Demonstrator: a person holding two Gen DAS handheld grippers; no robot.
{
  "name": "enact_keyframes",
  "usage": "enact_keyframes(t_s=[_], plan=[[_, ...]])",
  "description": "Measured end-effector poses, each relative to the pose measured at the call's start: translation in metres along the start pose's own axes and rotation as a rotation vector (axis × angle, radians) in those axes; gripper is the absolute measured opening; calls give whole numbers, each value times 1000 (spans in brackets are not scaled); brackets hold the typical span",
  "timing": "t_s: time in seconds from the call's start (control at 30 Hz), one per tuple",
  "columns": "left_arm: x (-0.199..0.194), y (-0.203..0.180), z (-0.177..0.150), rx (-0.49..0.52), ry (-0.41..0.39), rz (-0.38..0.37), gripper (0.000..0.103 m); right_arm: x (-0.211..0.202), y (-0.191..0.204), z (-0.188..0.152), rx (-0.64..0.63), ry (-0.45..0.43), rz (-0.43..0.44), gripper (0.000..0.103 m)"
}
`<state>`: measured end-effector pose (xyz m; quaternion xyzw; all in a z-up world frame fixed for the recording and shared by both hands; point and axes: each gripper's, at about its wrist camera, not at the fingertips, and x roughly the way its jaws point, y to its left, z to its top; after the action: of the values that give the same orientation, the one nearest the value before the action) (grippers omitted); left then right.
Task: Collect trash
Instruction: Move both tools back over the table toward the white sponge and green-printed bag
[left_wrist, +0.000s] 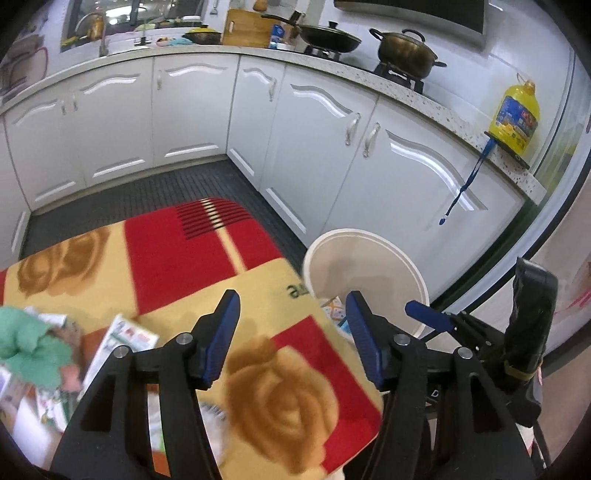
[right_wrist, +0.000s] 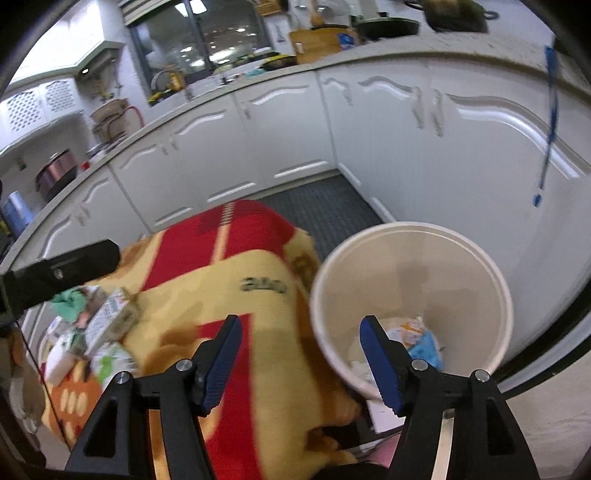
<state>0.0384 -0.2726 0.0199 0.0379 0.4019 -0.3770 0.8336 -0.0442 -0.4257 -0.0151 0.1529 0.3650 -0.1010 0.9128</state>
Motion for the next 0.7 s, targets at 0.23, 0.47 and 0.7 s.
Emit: enact_keyframes(t_s=[0.23, 0.47, 0.7], plan=[[-46, 41, -24, -62, -2, 9, 60, -1, 51, -4, -96, 17, 92, 67], [-99, 87, -48, -98, -18, 33, 66, 10, 102, -13, -170, 73, 212, 73], [-134, 154, -85, -176, 6, 75, 74, 25, 159, -36, -341, 151, 281, 79]])
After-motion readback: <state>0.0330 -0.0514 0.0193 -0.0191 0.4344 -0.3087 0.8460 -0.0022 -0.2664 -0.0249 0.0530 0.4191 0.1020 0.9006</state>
